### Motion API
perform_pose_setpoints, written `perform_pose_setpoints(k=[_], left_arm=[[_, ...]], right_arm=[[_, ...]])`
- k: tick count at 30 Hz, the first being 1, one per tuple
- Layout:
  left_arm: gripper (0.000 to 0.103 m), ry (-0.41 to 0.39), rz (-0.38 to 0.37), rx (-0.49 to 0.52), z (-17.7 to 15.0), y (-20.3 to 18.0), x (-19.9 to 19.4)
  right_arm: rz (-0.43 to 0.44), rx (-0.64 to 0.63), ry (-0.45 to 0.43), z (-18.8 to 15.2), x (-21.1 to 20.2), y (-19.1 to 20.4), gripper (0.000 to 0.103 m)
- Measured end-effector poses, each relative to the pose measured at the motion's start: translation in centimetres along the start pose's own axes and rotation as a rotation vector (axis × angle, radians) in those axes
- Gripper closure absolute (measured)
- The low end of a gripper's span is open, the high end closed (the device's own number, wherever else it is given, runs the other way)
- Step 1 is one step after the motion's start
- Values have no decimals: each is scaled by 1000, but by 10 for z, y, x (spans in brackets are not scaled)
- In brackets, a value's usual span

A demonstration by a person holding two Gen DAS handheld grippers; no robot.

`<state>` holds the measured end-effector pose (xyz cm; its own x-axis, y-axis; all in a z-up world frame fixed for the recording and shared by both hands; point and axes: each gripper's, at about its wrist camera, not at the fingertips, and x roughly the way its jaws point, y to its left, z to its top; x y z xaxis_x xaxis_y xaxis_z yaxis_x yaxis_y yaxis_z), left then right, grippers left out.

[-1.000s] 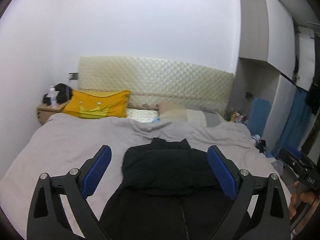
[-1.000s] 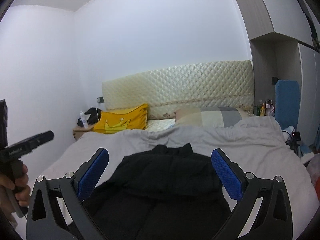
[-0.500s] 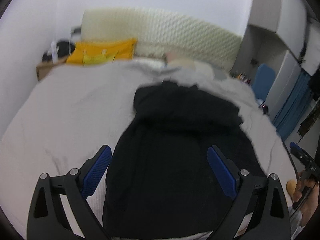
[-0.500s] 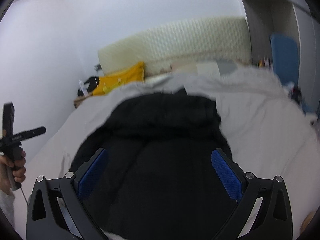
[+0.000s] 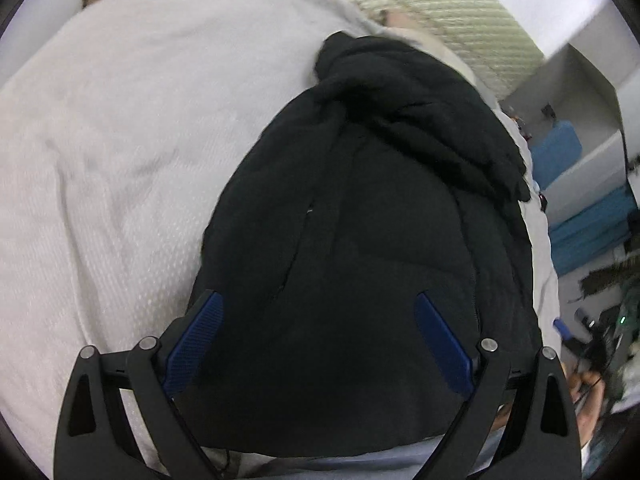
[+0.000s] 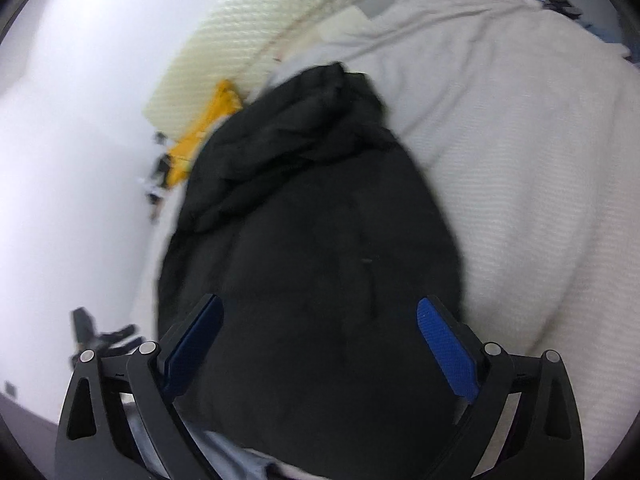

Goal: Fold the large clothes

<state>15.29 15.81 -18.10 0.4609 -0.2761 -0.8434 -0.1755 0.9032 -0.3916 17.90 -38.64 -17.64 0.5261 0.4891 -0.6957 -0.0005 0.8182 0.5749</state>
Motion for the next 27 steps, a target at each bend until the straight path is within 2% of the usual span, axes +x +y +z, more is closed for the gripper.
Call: perform_pose_setpoints(k=[8, 11, 13, 16, 23, 25, 27], left_arm=[[6, 65, 70, -151, 4, 30, 22], [6, 108, 38, -237, 4, 43, 32], [6, 137, 67, -272, 1, 49, 40], [6, 163, 91, -292, -1, 55, 46], [6, 216, 130, -263, -9, 47, 62], [6, 222, 123, -262, -11, 45, 67], [7, 223, 62, -269, -14, 45, 65]], right_arm=[[-17, 205, 74, -2, 24, -54, 5], [12, 270, 136, -5, 42, -70, 5], [-16, 288, 144, -4, 46, -75, 5], [-16, 314, 147, -4, 48, -80, 5], [66, 359, 170, -7, 49, -86, 5], [115, 345, 169, -7, 47, -81, 5], [155, 318, 174, -8, 49, -71, 5]])
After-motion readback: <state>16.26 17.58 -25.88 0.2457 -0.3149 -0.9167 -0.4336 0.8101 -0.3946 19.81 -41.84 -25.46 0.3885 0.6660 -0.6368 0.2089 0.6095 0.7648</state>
